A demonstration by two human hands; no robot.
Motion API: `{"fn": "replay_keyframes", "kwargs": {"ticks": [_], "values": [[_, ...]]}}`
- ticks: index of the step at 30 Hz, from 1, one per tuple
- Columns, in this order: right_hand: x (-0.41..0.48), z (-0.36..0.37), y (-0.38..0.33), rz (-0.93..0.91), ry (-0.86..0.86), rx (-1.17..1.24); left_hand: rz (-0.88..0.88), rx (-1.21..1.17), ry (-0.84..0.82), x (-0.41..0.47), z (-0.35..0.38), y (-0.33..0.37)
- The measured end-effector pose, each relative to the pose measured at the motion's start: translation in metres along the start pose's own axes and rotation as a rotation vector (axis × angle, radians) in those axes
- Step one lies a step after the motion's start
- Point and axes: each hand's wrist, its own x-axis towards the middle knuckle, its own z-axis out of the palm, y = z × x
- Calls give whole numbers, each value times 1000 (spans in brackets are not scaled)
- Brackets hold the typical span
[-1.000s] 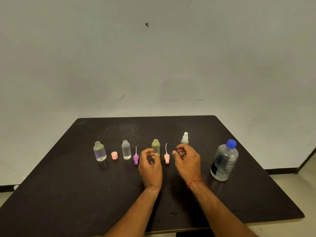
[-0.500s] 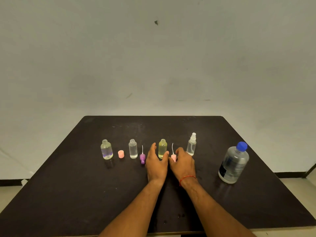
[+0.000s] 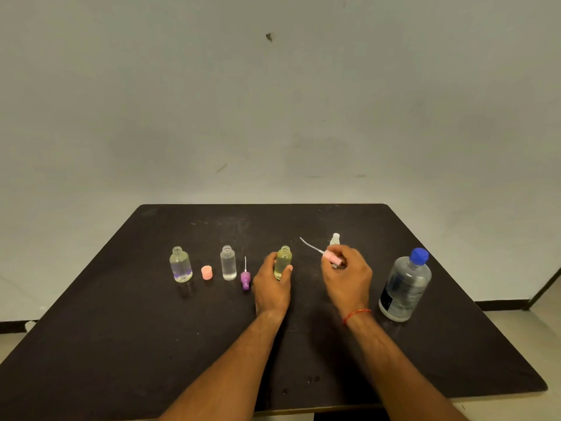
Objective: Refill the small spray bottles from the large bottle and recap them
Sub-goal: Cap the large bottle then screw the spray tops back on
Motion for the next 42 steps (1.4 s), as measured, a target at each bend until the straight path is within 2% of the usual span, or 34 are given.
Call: {"fn": "replay_keyframes", "kwargs": {"ticks": [5,16,23,28,35,42], "values": [[20,-17,-20,-37,-33,93,23,-36,-34,-4,-3,3],[39,-19,-36,-310,-215,-134,76,-144,-79,-11,-7,4],[39,-12,-41,-316,-351,-252,137,-165,-99,-14,-9,9],[37,1,-46,-306,-517,-281,168,-168,-143,-16,-9,10],[34,13,-43,-139,-569,-225,152,-210,-149,-16,-7,10],[34,17,-42,-114,-578,-267,154,-224,-168,-17,-8,13]]}}
